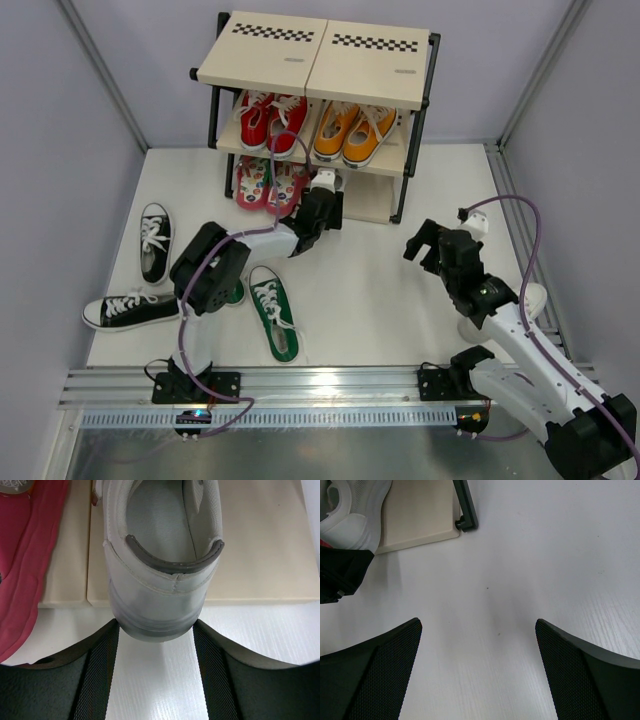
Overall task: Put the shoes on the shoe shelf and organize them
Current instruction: Adjust the shoe at the shoe shelf.
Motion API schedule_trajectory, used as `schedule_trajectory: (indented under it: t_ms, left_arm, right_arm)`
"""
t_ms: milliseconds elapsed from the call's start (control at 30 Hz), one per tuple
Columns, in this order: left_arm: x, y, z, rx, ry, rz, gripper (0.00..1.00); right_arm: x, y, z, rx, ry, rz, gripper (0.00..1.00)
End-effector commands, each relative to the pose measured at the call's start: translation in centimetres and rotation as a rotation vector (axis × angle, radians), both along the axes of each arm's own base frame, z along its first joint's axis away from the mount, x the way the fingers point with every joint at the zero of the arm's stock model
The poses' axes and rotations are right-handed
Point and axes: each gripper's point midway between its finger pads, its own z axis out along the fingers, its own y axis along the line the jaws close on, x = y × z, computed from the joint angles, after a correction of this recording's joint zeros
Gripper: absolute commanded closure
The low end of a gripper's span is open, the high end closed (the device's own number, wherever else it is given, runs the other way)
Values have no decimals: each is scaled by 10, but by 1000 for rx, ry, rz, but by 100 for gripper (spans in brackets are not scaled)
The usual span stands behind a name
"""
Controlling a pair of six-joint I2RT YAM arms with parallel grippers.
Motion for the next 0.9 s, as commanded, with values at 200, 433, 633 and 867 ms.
schedule_trajectory:
  t_ms: [200,433,633,867]
  left_arm:
    - [5,-10,11,-9,-10,-49,35]
    - [1,0,19,-36,-38,-14,35]
    - [0,2,20,-32,-45,-4,54]
    - [6,0,23,-38,-66,5,58]
  right_arm:
    - [9,0,14,17,-52,-23,1]
    - [8,1,13,27,-48,-19,0]
    - [6,1,12,34,-50,-20,1]
    - [6,0,11,33,-48,-26,1]
